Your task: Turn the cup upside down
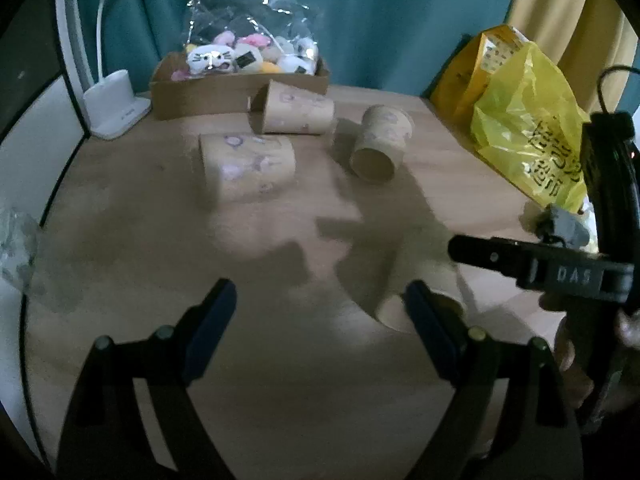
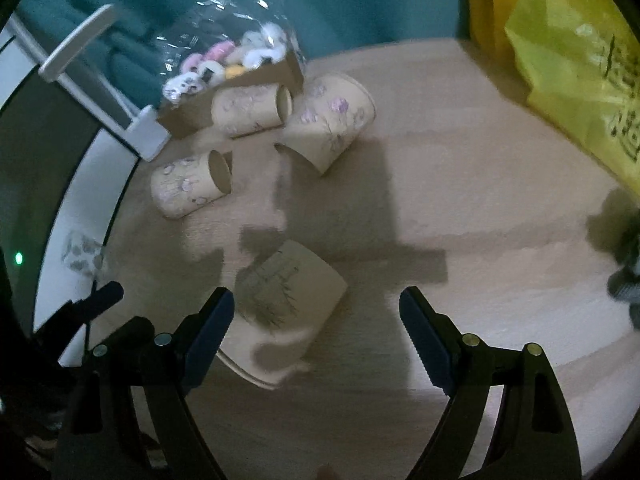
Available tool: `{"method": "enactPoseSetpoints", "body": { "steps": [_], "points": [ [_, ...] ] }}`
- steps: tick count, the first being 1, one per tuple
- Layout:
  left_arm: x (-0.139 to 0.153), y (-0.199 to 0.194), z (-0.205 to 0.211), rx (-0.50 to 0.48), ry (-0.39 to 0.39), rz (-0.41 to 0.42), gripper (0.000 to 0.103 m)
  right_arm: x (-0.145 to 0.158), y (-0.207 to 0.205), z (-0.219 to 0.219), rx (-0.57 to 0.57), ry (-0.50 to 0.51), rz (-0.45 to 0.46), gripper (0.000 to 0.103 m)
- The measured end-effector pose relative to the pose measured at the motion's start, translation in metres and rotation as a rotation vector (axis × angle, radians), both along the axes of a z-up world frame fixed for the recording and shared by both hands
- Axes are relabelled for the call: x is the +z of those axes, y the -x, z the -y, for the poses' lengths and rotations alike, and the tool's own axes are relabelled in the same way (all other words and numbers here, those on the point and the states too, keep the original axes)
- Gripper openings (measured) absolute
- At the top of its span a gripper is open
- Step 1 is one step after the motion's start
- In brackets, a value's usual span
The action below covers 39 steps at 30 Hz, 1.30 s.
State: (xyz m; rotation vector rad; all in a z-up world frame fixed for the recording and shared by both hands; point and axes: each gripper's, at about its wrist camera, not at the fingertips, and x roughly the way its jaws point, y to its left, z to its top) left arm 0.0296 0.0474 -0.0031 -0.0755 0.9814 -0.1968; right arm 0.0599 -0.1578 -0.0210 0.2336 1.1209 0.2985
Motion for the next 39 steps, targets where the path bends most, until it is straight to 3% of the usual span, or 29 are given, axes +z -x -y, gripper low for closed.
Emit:
{"method": "enactPoseSetpoints", "body": {
  "steps": [9, 23, 25, 26, 29, 32, 34, 36, 39],
  "points": [
    [-0.007, -0.026, -0.021, 0.026, -0.058, 0.014, 0.088, -0.006, -0.021, -0.023, -0.036, 0.068, -0.100, 0.087],
    [-0.016, -0.036, -0.025, 0.013, -0.031, -0.001, 0.088, -0.042, -0.014, -0.034, -0.007, 0.167, -0.227, 0.087],
    [-0.017, -0.035, -0.025, 0.013, -0.025, -0.003, 0.088, -0.042, -0.013, -0.033, 0.003, 0.179, -0.215, 0.079],
    [-0.017, -0.035, -0.024, 0.012, -0.025, -0.005, 0.088, -0.042, -0.013, -0.033, 0.010, 0.179, -0.215, 0.066],
    [-0.016, -0.032, -0.022, 0.007, -0.026, -0.002, 0.088, -0.043, -0.011, -0.032, 0.036, 0.161, -0.201, 0.066],
    [-0.014, -0.027, -0.021, 0.010, -0.028, 0.003, 0.088, -0.037, -0.007, -0.032, 0.047, 0.151, -0.145, 0.066],
    [-0.012, -0.024, -0.021, 0.016, -0.031, 0.012, 0.088, -0.030, -0.004, -0.032, 0.066, 0.158, -0.061, 0.066],
    [-0.012, -0.021, -0.022, 0.029, -0.030, 0.016, 0.088, -0.021, -0.002, -0.036, 0.074, 0.179, 0.043, 0.066],
    [-0.011, -0.015, -0.023, 0.051, -0.032, 0.026, 0.088, -0.010, 0.003, -0.042, 0.053, 0.293, 0.268, 0.066]
  ]
}}
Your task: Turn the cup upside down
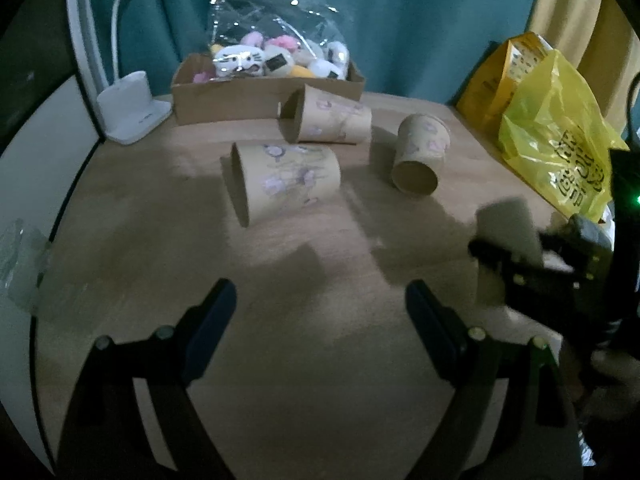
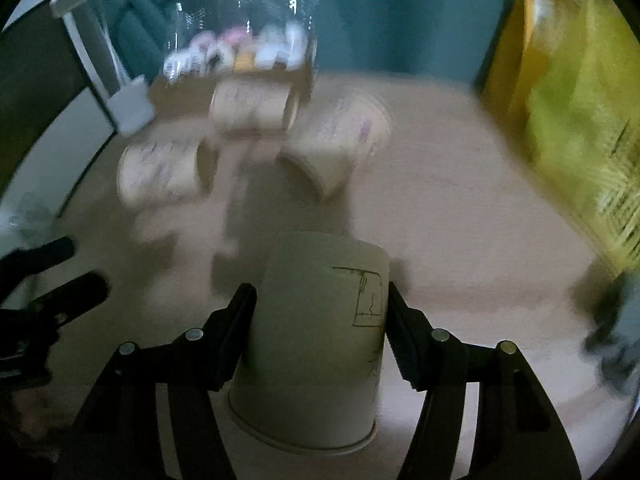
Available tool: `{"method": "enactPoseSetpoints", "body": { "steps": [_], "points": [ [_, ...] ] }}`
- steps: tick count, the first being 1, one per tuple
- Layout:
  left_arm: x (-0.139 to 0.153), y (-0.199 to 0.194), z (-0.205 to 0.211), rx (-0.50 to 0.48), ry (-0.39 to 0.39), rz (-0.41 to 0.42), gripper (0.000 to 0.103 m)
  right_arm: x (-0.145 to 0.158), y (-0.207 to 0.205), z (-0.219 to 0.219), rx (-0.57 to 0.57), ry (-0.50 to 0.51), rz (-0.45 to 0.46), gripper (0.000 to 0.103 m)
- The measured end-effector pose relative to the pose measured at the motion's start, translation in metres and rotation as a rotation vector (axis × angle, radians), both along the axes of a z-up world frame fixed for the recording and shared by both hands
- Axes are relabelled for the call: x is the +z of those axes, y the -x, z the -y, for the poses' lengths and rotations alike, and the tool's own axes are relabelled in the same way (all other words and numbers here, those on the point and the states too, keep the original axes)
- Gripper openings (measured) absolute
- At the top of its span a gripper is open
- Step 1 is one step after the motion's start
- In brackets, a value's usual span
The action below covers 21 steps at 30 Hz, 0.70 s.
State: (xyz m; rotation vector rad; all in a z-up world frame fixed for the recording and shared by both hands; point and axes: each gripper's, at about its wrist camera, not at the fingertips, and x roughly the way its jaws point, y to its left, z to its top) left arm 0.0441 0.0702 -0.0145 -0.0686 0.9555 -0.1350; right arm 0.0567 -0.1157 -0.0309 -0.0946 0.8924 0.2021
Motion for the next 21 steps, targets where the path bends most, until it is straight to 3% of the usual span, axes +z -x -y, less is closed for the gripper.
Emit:
{"method": "enactPoseSetpoints", "body": {
  "steps": [4, 6, 8, 11, 21],
  "points": [
    [-0.005, 0.006, 0.000, 0.030, 0.009, -0.005, 0.088, -0.001, 0.007, 0.002, 0.001, 0.097, 0.196, 0.066],
    [-0.008, 0.011, 0.002, 0.045, 0.013, 0.001, 0.088, -0.006, 0.009, 0.001, -0.007, 0.135, 0.249, 0.066],
    [-0.010, 0.016, 0.003, 0.061, 0.008, 0.015, 0.088, -0.009, 0.015, 0.007, -0.008, 0.145, 0.270, 0.068],
    [-0.014, 0.023, 0.006, 0.082, 0.009, 0.032, 0.088, -0.014, 0.026, 0.014, -0.013, 0.153, 0.298, 0.088],
    [-0.019, 0.039, 0.020, 0.072, 0.030, 0.059, 0.088, -0.016, 0.060, 0.020, 0.005, 0.124, 0.300, 0.088]
  ]
}}
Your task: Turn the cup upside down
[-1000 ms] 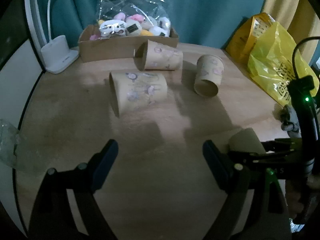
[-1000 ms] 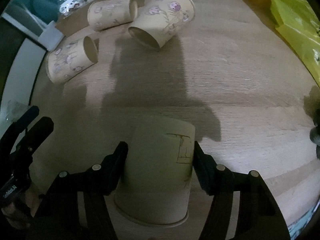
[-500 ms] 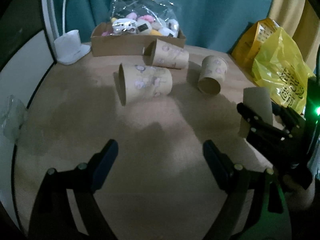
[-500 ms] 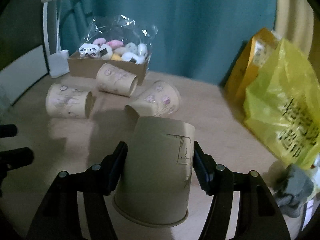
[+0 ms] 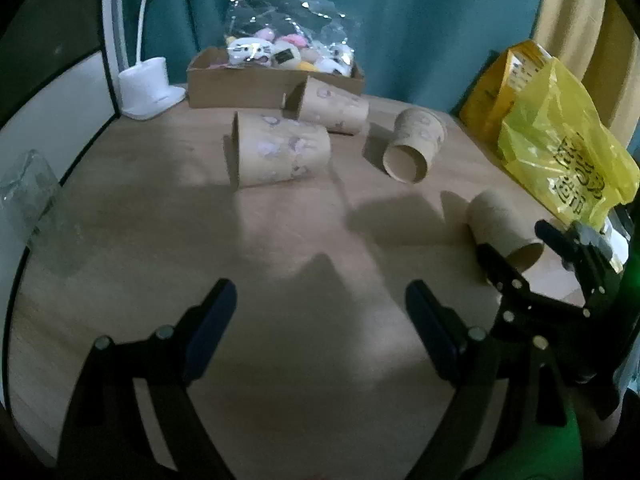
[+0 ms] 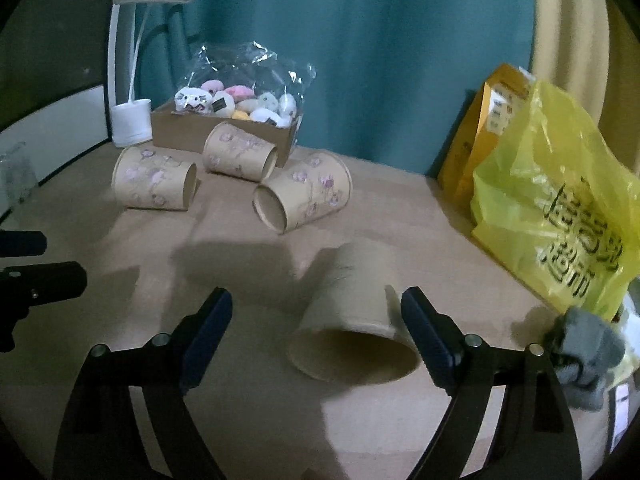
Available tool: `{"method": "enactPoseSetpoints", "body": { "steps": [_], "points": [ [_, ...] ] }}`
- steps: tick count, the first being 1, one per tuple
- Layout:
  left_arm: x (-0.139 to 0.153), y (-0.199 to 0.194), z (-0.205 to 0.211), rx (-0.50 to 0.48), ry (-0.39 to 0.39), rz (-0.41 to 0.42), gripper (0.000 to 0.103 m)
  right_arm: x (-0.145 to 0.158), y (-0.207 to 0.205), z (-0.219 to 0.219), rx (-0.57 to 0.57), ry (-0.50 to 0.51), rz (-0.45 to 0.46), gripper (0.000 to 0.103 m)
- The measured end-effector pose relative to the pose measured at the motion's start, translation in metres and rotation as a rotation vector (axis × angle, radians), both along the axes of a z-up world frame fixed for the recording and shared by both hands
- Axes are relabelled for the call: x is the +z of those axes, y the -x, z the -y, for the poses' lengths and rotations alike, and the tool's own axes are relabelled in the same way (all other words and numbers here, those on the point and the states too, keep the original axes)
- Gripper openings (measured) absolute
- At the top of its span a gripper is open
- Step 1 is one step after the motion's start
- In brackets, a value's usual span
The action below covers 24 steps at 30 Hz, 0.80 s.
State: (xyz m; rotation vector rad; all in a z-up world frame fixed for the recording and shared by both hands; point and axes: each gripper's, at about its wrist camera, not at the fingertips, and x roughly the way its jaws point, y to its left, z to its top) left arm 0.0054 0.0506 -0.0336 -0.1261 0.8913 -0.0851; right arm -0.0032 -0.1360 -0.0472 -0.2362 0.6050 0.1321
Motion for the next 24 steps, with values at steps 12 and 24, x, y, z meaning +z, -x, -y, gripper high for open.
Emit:
{"method": "enactPoseSetpoints", "body": {
  "steps": [12, 24],
  "points": [
    [0.014, -0.013, 0.016, -0.049, 0.000, 0.031, 0.088, 0.035, -0.047, 0.041, 0.061, -0.144, -0.446, 0.088],
    [0.010, -0.054, 0.021, -0.042, 0.000, 0.024, 0.088, 0.001, -0.124, 0.054, 0.011, -0.053, -0.802, 0.077]
  ]
}}
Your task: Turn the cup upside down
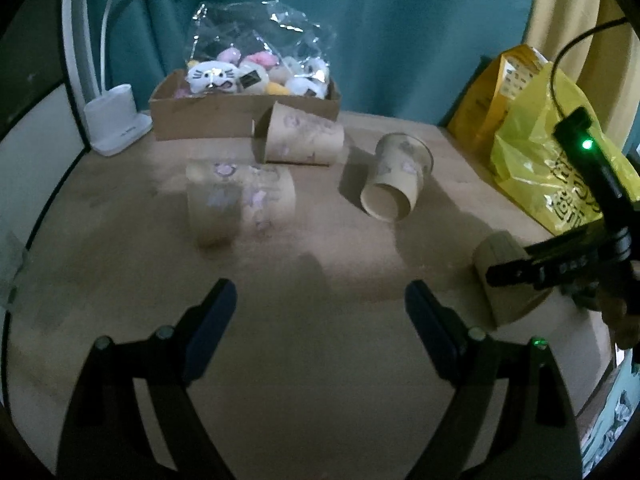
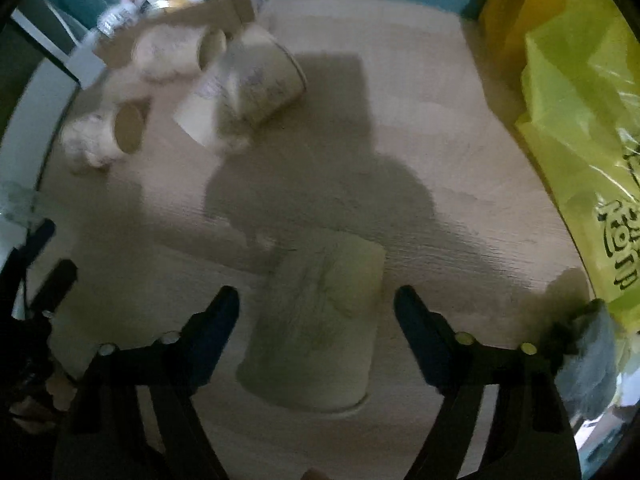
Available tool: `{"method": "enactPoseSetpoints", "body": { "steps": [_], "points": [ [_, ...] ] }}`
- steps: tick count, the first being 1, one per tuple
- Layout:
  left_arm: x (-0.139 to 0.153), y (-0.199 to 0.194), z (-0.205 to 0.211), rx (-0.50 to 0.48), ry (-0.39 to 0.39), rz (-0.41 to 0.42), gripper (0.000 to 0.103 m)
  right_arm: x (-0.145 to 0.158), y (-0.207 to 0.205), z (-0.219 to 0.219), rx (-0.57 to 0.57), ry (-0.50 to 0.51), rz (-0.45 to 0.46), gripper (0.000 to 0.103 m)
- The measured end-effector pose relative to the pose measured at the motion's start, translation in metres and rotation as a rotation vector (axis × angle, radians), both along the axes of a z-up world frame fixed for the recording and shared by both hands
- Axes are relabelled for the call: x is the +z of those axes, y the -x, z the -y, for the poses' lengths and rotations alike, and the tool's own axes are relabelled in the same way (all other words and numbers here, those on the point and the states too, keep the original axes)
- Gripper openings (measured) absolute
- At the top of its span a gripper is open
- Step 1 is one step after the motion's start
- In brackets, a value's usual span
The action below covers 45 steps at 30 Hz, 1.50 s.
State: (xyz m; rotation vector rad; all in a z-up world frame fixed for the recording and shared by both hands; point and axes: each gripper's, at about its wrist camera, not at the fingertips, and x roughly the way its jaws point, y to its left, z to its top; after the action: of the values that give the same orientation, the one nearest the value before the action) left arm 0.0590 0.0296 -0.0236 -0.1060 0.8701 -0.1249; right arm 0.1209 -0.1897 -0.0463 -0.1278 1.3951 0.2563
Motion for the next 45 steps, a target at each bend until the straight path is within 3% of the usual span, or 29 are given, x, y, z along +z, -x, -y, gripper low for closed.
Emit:
{"method": "enactPoseSetpoints", "body": {
  "steps": [5, 9, 14, 17, 25, 30, 34, 45],
  "points": [
    [-0.004, -0.010, 0.001, -0.002, -0.007, -0.010, 0.088, -0.013, -0.018, -0.008, 0.055, 0.042, -0.098, 0.073],
    [-0.007, -0.016, -0.001, 0.003, -0.006, -0.017, 0.088, -0.018, -0.026, -0.015, 0.098, 0.087, -0.119, 0.072],
    [-0.010, -0.018, -0.001, 0.004, -0.005, -0.025, 0.088, -0.018, -0.023, -0.019, 0.120, 0.070, -0.109, 0.067],
    [-0.008, -0.015, 0.000, 0.000, -0.009, -0.020, 0.088, -0.008, -0.015, -0.016, 0.108, 0.061, -0.028, 0.067],
    [0.000, 0.001, 0.002, -0.006, -0.006, 0.003, 0.088, 0.037, 0.056, -0.020, 0.094, 0.061, 0.503, 0.067],
    [0.006, 0.018, 0.007, -0.026, -0.010, 0.020, 0.088, 0.035, 0.085, -0.013, 0.047, 0.057, 0.707, 0.067],
    [0.009, 0.034, 0.007, -0.034, -0.001, 0.034, 0.088, 0.021, 0.105, -0.017, 0.015, 0.087, 0.808, 0.067],
    [0.007, 0.067, 0.002, -0.055, 0.000, 0.050, 0.088, -0.003, 0.154, -0.028, -0.020, 0.158, 0.862, 0.067]
  ]
}}
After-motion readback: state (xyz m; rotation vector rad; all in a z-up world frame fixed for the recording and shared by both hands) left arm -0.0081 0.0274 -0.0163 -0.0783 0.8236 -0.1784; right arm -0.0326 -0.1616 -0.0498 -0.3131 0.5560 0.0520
